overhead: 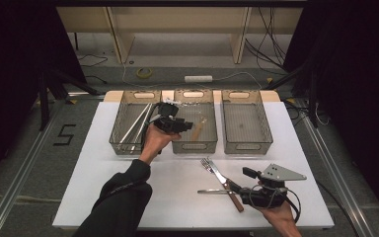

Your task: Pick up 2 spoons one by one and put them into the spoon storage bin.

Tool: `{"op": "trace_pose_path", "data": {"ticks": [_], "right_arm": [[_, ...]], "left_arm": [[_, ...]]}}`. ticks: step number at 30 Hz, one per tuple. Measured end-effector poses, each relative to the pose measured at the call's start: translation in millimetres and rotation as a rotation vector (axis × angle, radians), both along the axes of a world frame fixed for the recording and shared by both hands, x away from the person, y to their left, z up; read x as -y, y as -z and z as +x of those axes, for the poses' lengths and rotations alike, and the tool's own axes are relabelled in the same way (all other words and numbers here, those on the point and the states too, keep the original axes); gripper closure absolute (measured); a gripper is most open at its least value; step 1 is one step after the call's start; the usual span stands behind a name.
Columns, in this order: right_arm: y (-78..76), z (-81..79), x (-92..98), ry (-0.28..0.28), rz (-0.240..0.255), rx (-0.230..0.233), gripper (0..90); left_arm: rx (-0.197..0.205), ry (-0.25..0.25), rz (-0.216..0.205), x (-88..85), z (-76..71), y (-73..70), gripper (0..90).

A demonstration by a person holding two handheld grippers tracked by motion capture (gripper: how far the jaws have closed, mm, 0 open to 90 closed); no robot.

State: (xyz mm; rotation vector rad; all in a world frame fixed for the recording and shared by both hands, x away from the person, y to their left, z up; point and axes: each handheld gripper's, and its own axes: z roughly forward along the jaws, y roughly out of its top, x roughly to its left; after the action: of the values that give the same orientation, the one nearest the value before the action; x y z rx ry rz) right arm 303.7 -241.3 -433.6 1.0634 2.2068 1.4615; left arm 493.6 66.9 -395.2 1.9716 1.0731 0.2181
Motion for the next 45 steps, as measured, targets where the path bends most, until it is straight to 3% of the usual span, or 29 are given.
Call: {"op": "trace_pose_path", "data": {"ticks": [5, 10, 13, 16, 21, 30, 45], "right_arm": [[-2.1, -0.1, 3.6, 0.017, 0.009, 0.005, 27.9], [-2.2, 1.2, 8.9, 0.039, 0.01, 0.005, 27.9], [-1.6, 1.0, 7.1, 0.035, 0.001, 0.001, 28.0], [-2.5, 0.5, 6.3, 0.031, 0.003, 0.006, 27.9], [-2.2, 0.5, 7.6, 0.032, 0.006, 0.006, 28.0], [-0.8, 0.7, 6.5, 0.027, -0.005, 0.003, 27.9], [-1.2, 1.2, 8.1, 0.03, 0.003, 0.004, 28.0]], "left_arm": [[0.032, 0.074, -0.046, -4.8, -26.4, -5.7, 42.3], [0.064, 0.169, -0.032, -3.4, -53.3, -0.4, 36.2], [0.063, 0.227, 0.018, 2.7, -62.9, 3.1, 33.9], [0.073, 0.268, 0.023, 6.7, -71.2, 7.1, 33.4], [0.081, 0.296, 0.053, 10.3, -78.8, 14.2, 32.2], [0.1, 0.341, 0.043, 11.2, -95.6, 15.8, 29.4], [0.119, 0.459, 0.133, 36.9, -120.4, 25.9, 27.6]]}}
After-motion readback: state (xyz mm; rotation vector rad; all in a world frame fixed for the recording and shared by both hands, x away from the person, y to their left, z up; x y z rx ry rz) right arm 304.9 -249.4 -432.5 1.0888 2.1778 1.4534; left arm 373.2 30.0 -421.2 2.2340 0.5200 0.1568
